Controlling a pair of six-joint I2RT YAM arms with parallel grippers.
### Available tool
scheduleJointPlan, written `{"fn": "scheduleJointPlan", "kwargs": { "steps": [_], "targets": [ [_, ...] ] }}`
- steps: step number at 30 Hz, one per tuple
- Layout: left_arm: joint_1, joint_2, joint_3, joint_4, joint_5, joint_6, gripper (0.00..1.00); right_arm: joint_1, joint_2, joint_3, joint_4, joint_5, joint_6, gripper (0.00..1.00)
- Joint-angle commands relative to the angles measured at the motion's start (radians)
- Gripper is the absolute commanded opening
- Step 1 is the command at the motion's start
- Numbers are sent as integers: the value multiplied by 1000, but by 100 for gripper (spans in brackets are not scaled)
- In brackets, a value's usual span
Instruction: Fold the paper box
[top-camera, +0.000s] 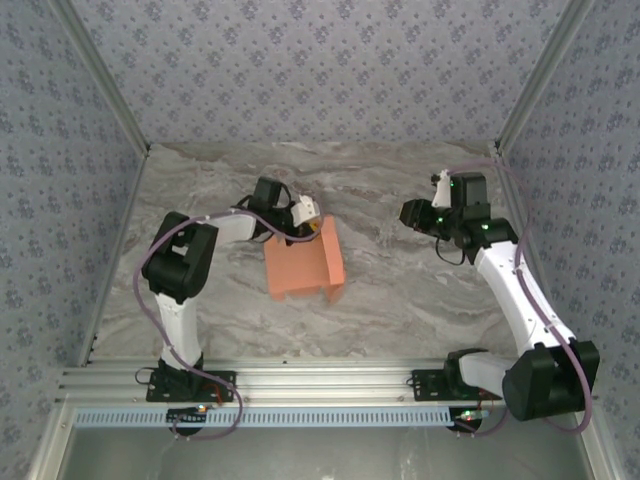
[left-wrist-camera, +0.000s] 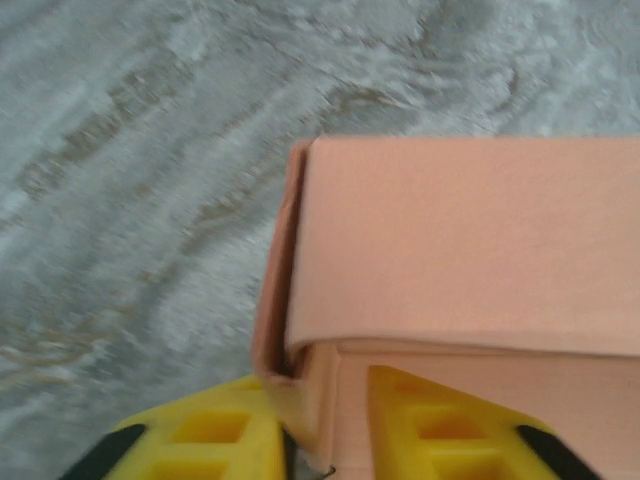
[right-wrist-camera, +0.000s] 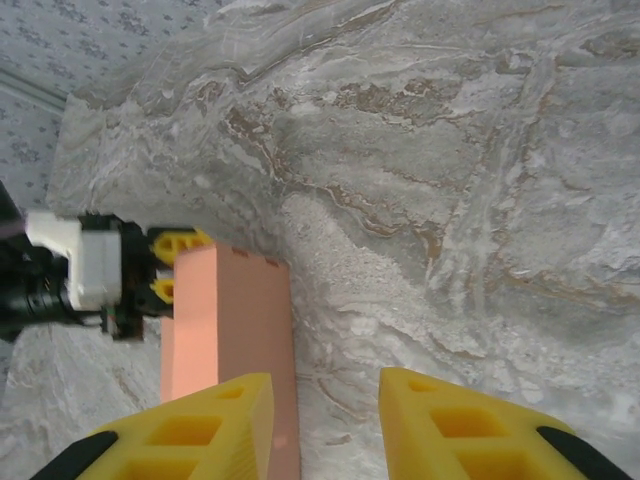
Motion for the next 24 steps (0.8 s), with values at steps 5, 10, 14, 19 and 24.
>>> {"fn": "scheduleJointPlan", "kwargs": {
  "steps": [5,10,14,19,24],
  "targets": [
    [-58,-73,-86,109,-106,-69,11,77,55,-39,101,0,131,38],
    [-72,-91,-116,172,-199,-170,1,110,127,4,63,-25,120,40],
    [-103,-148,-222,313,-383,-334,2,141,160,7,66,-29,140,42],
    [-130,-225,-305,347,-631,-620,2,144,235,54,51,-123,172,43],
    [-150,-275,-404,387,-814,-885,3,158,250,39,98,-92,-8,44]
  ]
}}
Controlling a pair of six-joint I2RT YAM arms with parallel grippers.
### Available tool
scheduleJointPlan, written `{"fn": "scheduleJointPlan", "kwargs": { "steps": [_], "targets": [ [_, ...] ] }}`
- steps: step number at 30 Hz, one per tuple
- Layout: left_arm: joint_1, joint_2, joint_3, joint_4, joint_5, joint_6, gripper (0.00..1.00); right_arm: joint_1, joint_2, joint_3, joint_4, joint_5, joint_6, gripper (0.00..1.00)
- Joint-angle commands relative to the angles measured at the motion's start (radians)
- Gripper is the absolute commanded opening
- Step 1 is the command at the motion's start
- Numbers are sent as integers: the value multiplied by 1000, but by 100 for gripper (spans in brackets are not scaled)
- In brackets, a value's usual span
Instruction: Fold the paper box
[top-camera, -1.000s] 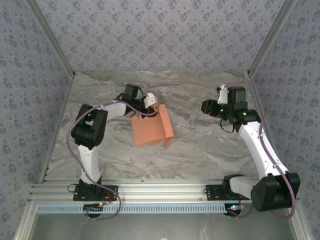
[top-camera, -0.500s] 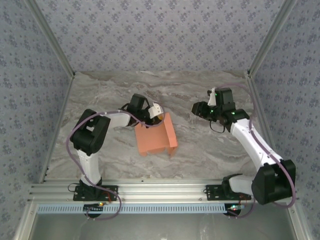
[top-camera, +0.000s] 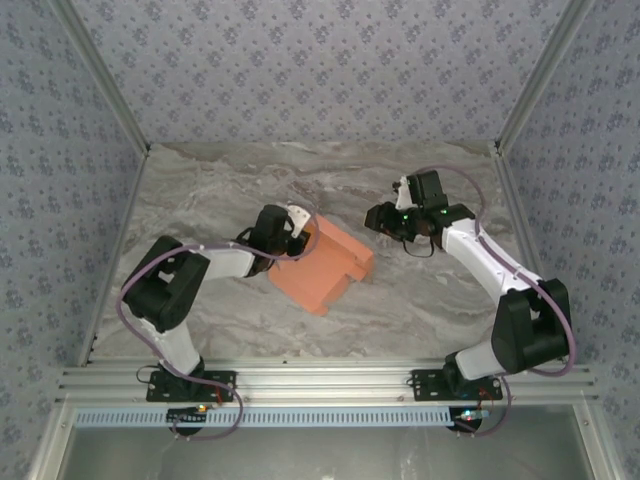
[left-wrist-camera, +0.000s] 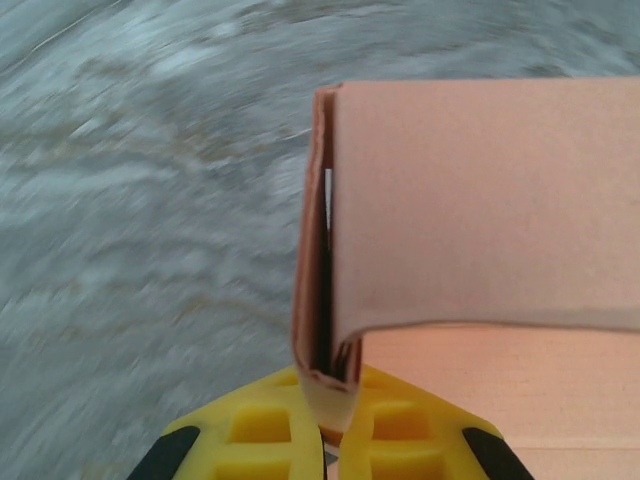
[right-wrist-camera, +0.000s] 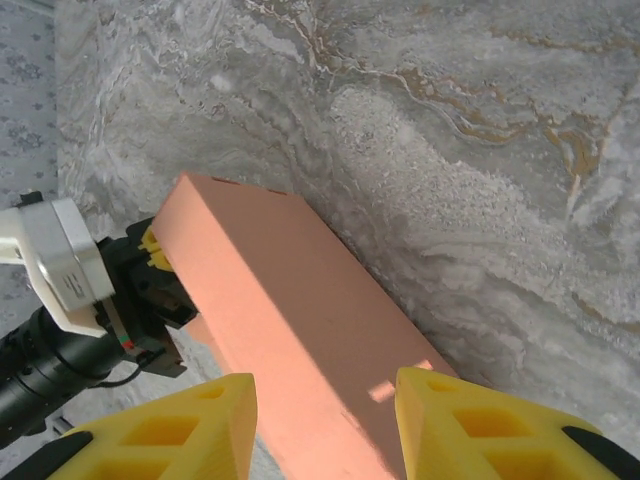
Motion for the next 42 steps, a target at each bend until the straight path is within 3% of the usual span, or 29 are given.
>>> {"fn": "scheduleJointPlan", "kwargs": {
  "steps": [1,3,6,11,16,19,21,27,42],
  "targets": [
    [-22,-53,-66,62,-217,-242,3,13,-23,-42,75,-4,-181,45],
    [-49,-75,-94,41,-304,-262,2,3,-78,-139,175,62,-266,47],
    [-89,-103,-140,42,-421,-274,2,-46,-130,-216,271,-31,-328,47],
    [-105,-120,-207,93,-494,-380,0,-43,-54,-71,47,-52,-368,44],
    [-124,-129,-205,77,-544,-382,0,49,4,58,-151,106,-244,36],
    [-139,-129,-209,72,-588,-401,0,88,-16,65,-141,59,-25,30],
    [-148,-125,-220,92,-607,-405,0,121,-45,19,-32,-11,136,34],
    [-153,-108,-224,103,-616,-419,0,158,-15,29,61,12,356,45],
    [-154,-113,-248,123,-617,-442,0,188,246,109,143,55,321,51]
  ]
}}
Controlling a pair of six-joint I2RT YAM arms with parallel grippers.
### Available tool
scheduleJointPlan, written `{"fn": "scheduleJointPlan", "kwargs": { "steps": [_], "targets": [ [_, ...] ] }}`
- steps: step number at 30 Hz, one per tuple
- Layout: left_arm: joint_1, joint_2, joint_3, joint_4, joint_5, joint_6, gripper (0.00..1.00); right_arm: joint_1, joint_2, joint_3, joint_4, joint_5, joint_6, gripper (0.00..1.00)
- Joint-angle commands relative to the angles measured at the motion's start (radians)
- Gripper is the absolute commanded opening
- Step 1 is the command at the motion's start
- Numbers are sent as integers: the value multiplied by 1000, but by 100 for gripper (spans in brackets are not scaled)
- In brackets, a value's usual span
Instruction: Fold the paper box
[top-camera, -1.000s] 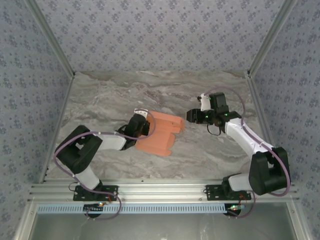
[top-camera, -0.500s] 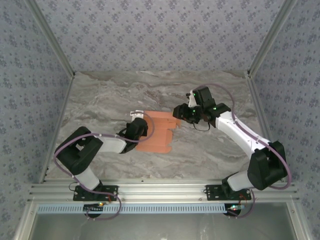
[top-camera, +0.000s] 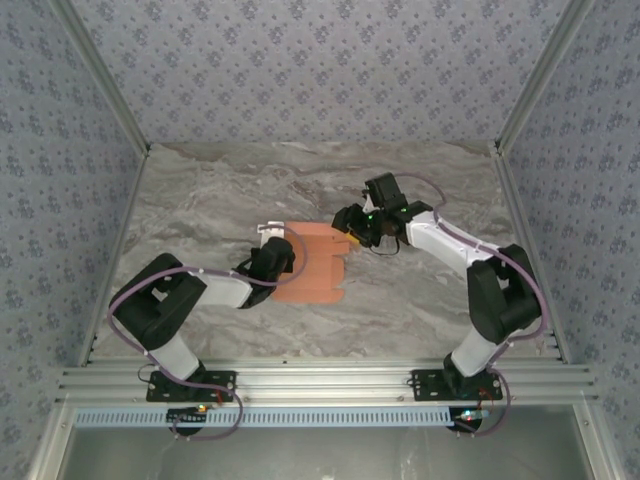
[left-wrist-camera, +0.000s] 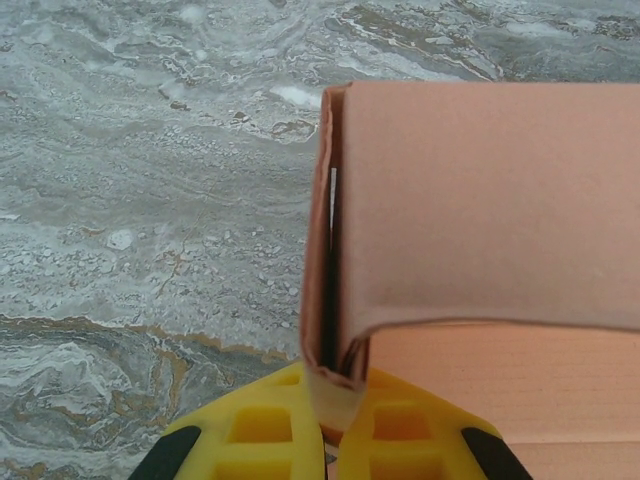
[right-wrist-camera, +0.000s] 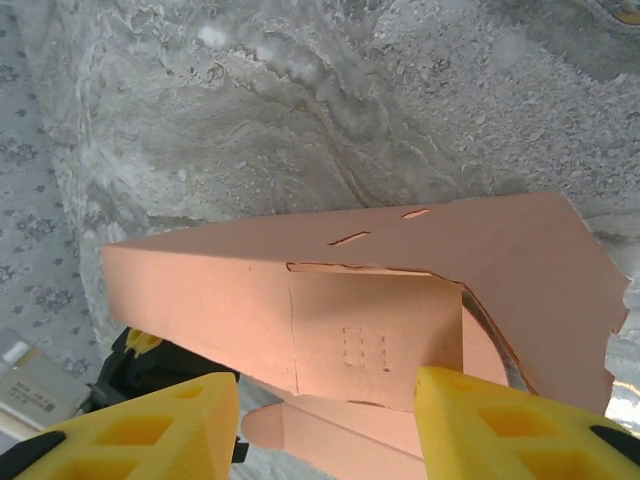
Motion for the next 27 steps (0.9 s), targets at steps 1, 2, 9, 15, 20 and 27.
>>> {"fn": "scheduleJointPlan", "kwargs": {
  "steps": [1,2,9,15,20,27],
  "targets": [
    [-5,-6,-15,17,-10,-11,0,14,39,31,23,1,-4,52],
    [-6,-2,-17,27,-4,-8,0,15,51,64,20,-6,-14,51],
    [-5,7,-16,44,8,7,0,24,134,97,48,-66,-8,51],
    [-9,14,-13,41,9,5,0,40,154,97,55,-53,13,52],
    [-28,34,1,37,-3,8,0,73,166,62,151,-80,77,52],
    [-29,-7,23,-41,1,-15,0,50,72,-11,155,-92,79,52]
  ]
}}
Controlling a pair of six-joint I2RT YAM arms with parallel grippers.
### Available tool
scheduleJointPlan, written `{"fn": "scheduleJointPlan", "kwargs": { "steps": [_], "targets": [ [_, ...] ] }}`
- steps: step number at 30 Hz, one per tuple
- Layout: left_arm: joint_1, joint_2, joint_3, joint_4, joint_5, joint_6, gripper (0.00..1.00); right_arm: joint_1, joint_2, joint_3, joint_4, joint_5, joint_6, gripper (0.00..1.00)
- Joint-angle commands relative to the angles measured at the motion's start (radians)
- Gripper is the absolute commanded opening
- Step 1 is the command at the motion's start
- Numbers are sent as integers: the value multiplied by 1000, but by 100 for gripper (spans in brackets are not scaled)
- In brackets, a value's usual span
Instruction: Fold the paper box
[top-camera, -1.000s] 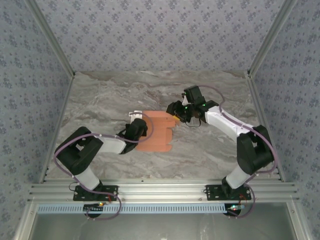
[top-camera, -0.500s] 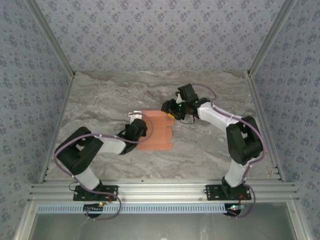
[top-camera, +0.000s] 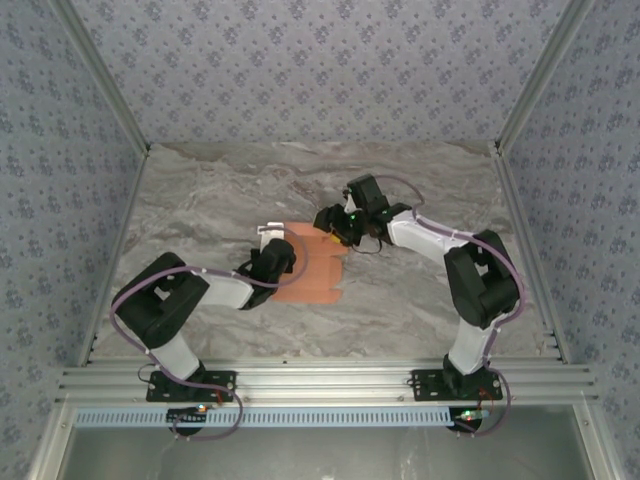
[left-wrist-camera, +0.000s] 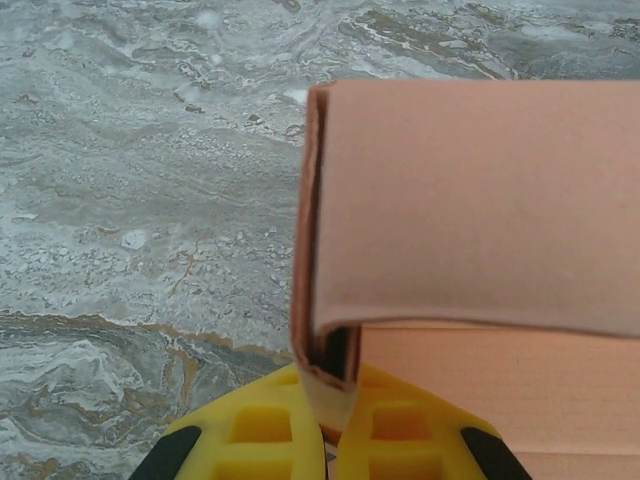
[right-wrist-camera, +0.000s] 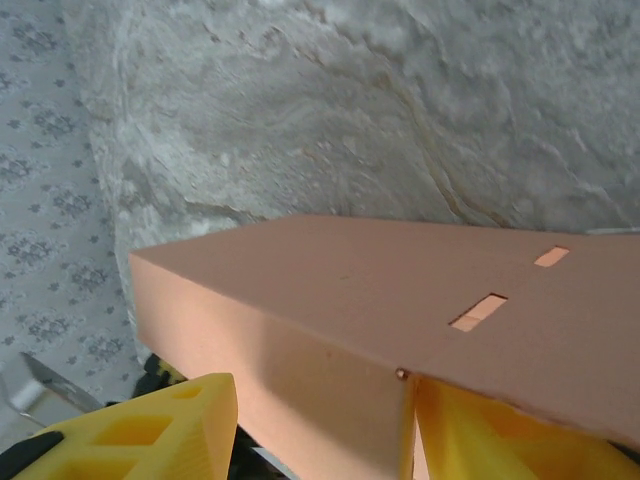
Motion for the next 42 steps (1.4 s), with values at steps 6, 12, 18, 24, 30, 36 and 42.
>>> {"fn": "scheduleJointPlan", "kwargs": {
  "steps": [6,12,18,24,30,36,42],
  "targets": [
    [-6,-108,37,-126,45,-36,0,-50,-214,-111,-116,49,-85,54],
    [18,-186,54,-191,117,-123,0,-32,-357,-284,-50,167,-108,55],
    [23,-253,72,-249,175,-165,0,-45,-443,-466,251,184,-26,60],
    [25,-254,66,-263,198,-203,0,-48,-449,-461,322,158,75,55],
    [26,-246,72,-271,197,-216,0,-21,-475,-485,395,207,167,55],
    [27,-234,79,-269,218,-222,0,-20,-482,-473,406,233,136,50],
    [27,-223,81,-259,236,-236,0,-11,-439,-476,491,217,104,51]
  ]
}}
